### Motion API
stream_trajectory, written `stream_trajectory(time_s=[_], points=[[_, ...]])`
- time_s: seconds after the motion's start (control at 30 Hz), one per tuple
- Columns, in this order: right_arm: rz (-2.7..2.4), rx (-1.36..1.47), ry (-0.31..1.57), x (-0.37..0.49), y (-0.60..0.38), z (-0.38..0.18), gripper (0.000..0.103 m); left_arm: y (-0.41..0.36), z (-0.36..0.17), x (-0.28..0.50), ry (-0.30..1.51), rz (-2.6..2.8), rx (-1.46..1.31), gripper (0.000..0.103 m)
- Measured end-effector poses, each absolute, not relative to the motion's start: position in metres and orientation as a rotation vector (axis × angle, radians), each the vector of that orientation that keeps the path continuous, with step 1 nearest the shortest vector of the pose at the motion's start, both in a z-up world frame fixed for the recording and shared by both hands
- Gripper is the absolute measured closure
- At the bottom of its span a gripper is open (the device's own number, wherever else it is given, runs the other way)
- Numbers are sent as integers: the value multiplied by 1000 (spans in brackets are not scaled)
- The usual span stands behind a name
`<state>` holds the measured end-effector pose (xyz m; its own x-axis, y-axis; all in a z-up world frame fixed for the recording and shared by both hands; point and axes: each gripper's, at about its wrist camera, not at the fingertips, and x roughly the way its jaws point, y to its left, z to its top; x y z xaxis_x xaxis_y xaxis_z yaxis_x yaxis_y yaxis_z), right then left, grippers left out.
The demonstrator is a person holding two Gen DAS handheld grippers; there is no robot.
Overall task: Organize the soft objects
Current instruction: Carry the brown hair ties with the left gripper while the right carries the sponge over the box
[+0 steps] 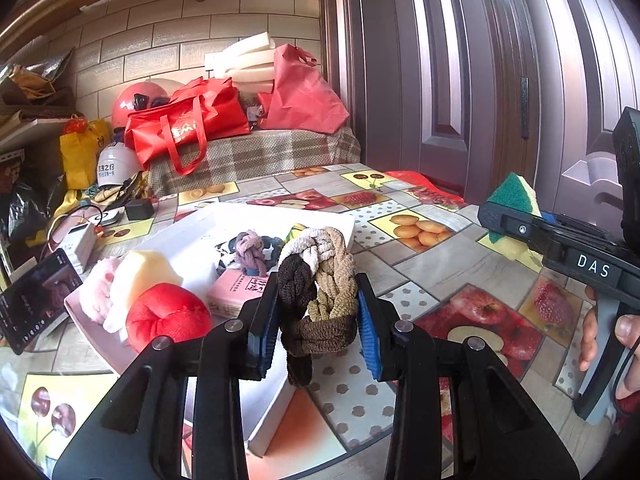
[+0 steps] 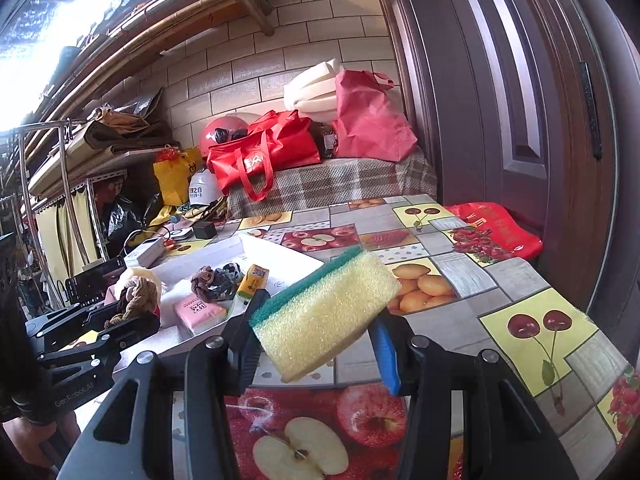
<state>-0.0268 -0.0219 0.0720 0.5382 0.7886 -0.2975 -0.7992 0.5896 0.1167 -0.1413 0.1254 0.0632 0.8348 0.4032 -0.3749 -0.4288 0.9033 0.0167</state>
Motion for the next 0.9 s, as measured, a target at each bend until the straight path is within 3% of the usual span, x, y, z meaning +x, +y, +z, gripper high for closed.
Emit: stream_trajectory(time_s=[0.9], points=[[1044, -180, 349, -65, 49, 62, 55, 193, 57, -184, 394, 615, -85, 69]])
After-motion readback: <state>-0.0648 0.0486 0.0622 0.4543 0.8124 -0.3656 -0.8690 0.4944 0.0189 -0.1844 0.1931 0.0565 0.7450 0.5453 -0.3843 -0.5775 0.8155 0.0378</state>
